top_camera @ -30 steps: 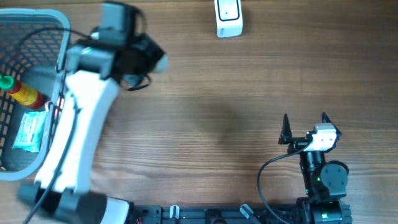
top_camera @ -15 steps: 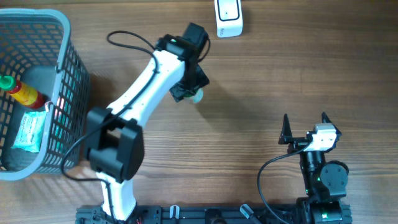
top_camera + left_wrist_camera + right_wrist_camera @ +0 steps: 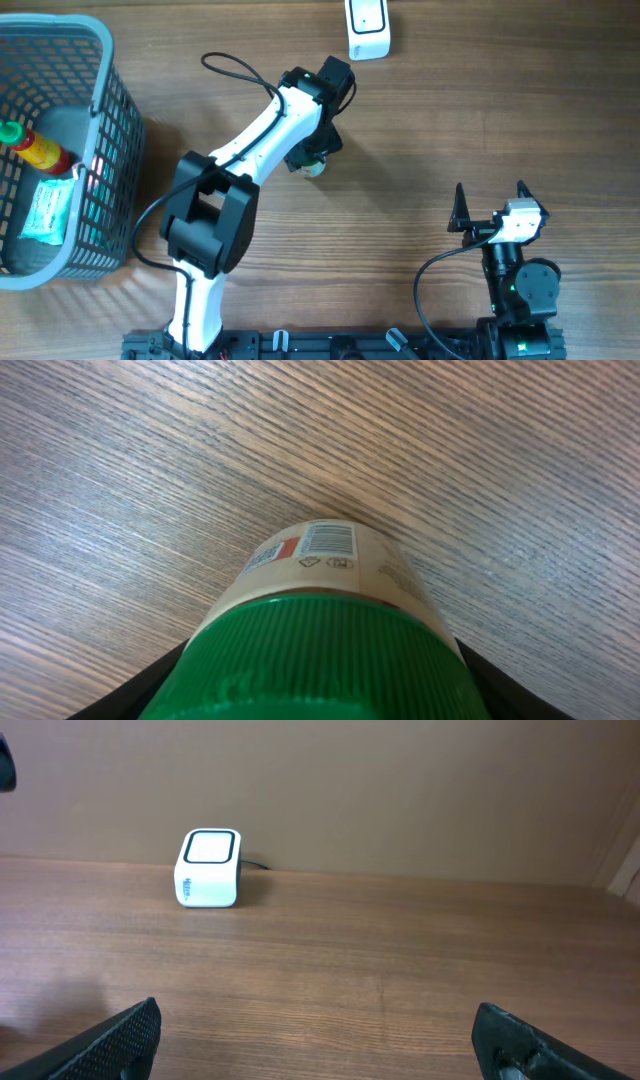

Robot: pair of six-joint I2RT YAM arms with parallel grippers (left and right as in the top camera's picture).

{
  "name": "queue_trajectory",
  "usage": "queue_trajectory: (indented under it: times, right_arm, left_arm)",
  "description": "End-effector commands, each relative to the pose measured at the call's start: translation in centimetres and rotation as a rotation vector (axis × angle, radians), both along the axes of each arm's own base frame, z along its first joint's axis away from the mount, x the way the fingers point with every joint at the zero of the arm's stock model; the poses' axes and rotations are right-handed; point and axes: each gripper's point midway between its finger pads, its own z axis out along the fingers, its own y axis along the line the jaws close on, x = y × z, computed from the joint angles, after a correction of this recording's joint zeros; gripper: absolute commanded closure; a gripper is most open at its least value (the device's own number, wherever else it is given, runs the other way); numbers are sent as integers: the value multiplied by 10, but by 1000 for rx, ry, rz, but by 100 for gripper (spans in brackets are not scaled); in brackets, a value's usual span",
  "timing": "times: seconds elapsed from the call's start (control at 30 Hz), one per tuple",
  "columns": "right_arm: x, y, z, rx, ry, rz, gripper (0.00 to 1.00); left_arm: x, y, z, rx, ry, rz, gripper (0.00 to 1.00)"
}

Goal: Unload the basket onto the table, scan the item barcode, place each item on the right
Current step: 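Lift the jar out and carry it toward the white scanner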

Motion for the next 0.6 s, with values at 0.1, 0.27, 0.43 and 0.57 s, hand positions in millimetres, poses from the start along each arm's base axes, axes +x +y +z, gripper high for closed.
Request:
queue_trajectory:
  times: [0.1,0.27,0.43,0.57]
  right_arm:
    - [0,2,1,-4,-2,12,0]
    - [0,2,1,-3,-2,12,0]
    - [0,2,1,-4,-2,12,0]
    - [0,2,1,-3,-2,12,0]
  left_arm:
    - [2,-6,0,18,-19,-28,37]
    - [0,-10,0,18,-18,-41,33]
    - [-4,-16,-1,18,-19,-58,33]
    - [-4,-17,0,59,-44,-78,32]
